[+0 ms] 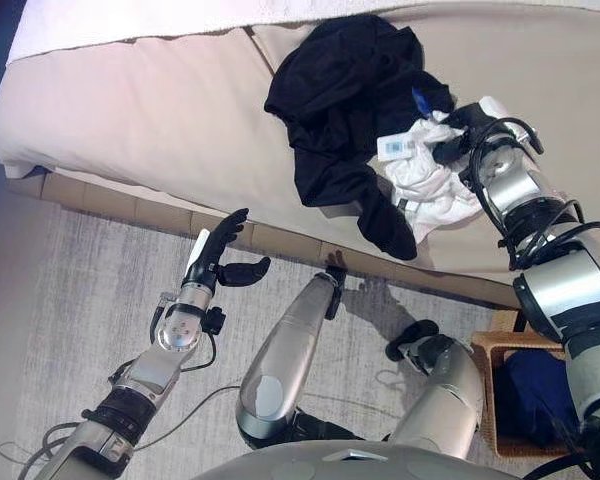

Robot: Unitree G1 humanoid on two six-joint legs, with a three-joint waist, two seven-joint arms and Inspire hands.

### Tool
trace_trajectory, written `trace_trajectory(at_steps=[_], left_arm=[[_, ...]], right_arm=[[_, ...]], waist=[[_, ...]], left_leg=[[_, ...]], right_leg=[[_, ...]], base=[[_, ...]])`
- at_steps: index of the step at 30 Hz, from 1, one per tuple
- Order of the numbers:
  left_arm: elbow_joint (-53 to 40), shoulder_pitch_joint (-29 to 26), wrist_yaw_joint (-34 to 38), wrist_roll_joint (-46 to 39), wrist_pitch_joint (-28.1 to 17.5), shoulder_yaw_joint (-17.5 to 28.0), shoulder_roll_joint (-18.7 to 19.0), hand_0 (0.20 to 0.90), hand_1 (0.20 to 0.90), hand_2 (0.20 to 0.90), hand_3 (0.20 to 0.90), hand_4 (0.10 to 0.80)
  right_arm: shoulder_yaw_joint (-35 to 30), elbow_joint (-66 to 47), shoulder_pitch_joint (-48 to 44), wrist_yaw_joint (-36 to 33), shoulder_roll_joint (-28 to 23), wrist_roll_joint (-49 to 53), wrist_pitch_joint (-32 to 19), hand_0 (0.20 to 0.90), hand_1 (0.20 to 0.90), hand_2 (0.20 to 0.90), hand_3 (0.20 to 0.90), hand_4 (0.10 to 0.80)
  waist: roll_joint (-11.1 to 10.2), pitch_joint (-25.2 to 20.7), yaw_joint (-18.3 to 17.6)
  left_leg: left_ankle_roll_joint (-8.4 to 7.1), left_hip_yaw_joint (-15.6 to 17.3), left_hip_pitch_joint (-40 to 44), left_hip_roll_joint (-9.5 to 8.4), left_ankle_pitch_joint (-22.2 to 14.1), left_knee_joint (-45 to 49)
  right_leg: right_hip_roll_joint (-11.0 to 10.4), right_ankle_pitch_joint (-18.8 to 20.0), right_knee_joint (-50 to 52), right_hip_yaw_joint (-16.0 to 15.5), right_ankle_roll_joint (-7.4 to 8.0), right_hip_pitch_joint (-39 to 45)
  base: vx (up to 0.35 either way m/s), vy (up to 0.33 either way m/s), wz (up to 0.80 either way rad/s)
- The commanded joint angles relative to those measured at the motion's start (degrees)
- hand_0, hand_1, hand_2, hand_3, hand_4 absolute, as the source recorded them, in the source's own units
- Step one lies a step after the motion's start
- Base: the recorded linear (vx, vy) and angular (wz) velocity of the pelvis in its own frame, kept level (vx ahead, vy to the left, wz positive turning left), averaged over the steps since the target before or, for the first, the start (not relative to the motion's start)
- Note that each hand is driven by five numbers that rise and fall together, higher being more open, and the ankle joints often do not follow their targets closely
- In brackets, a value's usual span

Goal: Pick up the clothes from the bed and place them into the basket

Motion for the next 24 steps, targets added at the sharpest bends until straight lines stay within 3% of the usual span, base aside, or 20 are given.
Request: trace_trajectory(at_steps=[1,6,13,17,18,24], left_arm=[[-5.8,-1.3,2.9,1.1,-3.9,2.5,1.9,0.900,0.900,0.900,0.900,0.800],[-5.0,-3.8,3.4,1.3,-0.8,3.0,2.1,0.900,0.900,0.900,0.900,0.800],[-3.6,-5.4,2.6,1.7,2.7,2.6,2.4,0.900,0.900,0.900,0.900,0.800],[-3.3,-5.2,1.7,2.1,4.2,2.3,2.6,0.900,0.900,0.900,0.900,0.800],[-2.9,-5.2,1.3,2.3,4.3,2.2,2.6,0.900,0.900,0.900,0.900,0.800],[-2.1,-5.6,0.4,3.2,4.2,1.5,2.8,0.900,0.900,0.900,0.900,0.800]], right_arm=[[1.4,-1.4,-4.4,-1.5,-3.4,0.4,-1.3,0.300,0.300,0.300,0.200,0.100],[0.5,-5.1,-4.4,-1.8,-5.3,1.0,-1.0,0.300,0.300,0.300,0.200,0.100],[-0.7,-11.0,-2.6,-2.5,-8.2,2.5,-1.6,0.300,0.300,0.300,0.200,0.100],[-1.2,-14.3,-1.5,-1.6,-11.4,4.5,-1.7,0.300,0.300,0.300,0.200,0.100],[-2.0,-14.6,-0.7,-1.7,-12.7,5.1,-2.7,0.300,0.300,0.300,0.200,0.100],[-4.3,-15.6,1.5,-2.6,-15.6,6.8,-4.2,0.300,0.300,0.300,0.200,0.100]], waist=[[0.0,-0.6,0.5],[-1.9,-1.1,-1.8],[-4.7,-8.1,-4.9],[-6.1,-12.3,-6.9],[-6.6,-14.1,-7.8],[-7.8,-18.8,-10.2]], left_leg=[[0.78,5.1,8.0,2.07,-7.2,-3.0],[0.18,5.8,16.7,3.52,-6.2,-7.8],[-1.73,8.4,25.7,6.98,-3.9,-16.4],[-2.55,9.8,29.7,7.60,-2.3,-21.4],[-2.36,10.8,30.6,7.75,-0.4,-23.6],[-3.23,11.8,34.4,8.40,1.6,-29.5]], right_leg=[[3.6,-1.0,0.4,-1.7,-1.58,6.4],[4.5,0.7,-5.6,-1.0,-1.03,14.6],[7.6,4.6,-18.0,-0.6,0.37,23.3],[10.0,7.1,-24.8,0.4,1.64,26.7],[11.1,9.1,-27.8,0.1,1.49,27.4],[13.7,11.0,-34.0,1.7,2.80,29.5]], base=[[-0.019,-0.001,-0.19],[-0.001,0.000,-0.17],[0.059,-0.015,-0.26],[0.072,-0.028,-0.26],[-0.010,-0.033,-0.17],[0.033,-0.040,-0.14]])
